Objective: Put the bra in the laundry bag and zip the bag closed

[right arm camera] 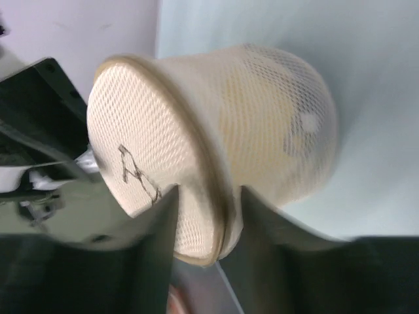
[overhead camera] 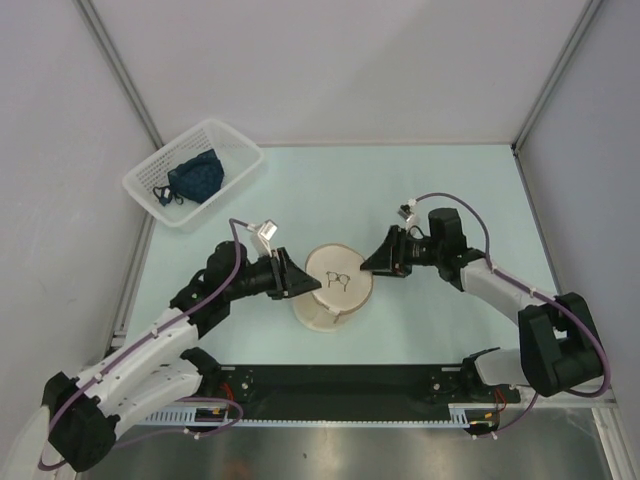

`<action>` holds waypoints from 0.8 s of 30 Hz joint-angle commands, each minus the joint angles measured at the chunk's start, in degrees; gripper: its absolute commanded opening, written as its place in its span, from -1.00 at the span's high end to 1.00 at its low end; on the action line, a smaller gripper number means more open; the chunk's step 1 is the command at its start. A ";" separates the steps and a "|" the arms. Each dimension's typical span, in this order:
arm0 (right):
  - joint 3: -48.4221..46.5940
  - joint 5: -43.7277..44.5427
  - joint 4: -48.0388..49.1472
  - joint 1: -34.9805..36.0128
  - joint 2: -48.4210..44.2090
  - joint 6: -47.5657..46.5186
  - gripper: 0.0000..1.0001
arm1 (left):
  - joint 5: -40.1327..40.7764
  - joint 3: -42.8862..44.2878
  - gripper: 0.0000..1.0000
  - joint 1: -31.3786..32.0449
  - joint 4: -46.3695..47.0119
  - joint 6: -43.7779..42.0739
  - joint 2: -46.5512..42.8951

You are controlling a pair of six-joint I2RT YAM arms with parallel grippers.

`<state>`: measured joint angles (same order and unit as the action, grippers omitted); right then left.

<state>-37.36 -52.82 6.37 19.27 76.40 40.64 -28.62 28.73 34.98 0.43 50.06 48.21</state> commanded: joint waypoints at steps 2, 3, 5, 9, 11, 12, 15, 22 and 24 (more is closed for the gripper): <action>-8.57 21.84 -16.17 0.33 -2.83 -7.40 -0.99 | 19.01 10.98 -0.57 0.70 -22.01 -9.97 -3.37; -9.65 30.41 -23.00 1.03 -5.01 -10.12 -1.00 | 20.87 11.26 -0.61 0.79 -23.00 -10.25 -6.08; -10.71 37.49 -27.18 4.01 -7.83 -10.85 -0.99 | 22.91 9.78 -0.66 0.79 -22.84 -9.55 -9.08; -6.86 52.69 -29.75 12.35 -18.90 -7.52 -0.99 | 21.51 2.93 -0.71 2.63 -16.79 -5.95 -17.51; -1.52 56.76 -27.39 17.18 -25.93 -4.89 -1.00 | 19.41 -2.85 -0.72 3.16 -11.61 -2.79 -22.79; 0.52 59.38 -26.59 18.34 -28.13 -1.22 -1.00 | 18.96 -4.72 -0.72 3.42 -10.20 -1.65 -24.63; 8.85 60.19 -23.08 20.46 -36.83 3.46 -0.99 | 18.87 -11.66 -0.72 3.86 -6.67 2.49 -34.38; 24.85 60.02 -18.94 21.25 -57.48 11.11 -1.00 | 18.52 -22.13 -0.74 3.95 -5.17 7.67 -55.92; 27.60 60.72 -19.55 21.34 -65.12 12.61 -1.00 | 14.85 -23.54 -0.74 3.95 -3.95 7.60 -53.93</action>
<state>-13.65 4.36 -16.05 40.16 21.65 47.83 -9.58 7.84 38.68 -7.55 54.24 0.32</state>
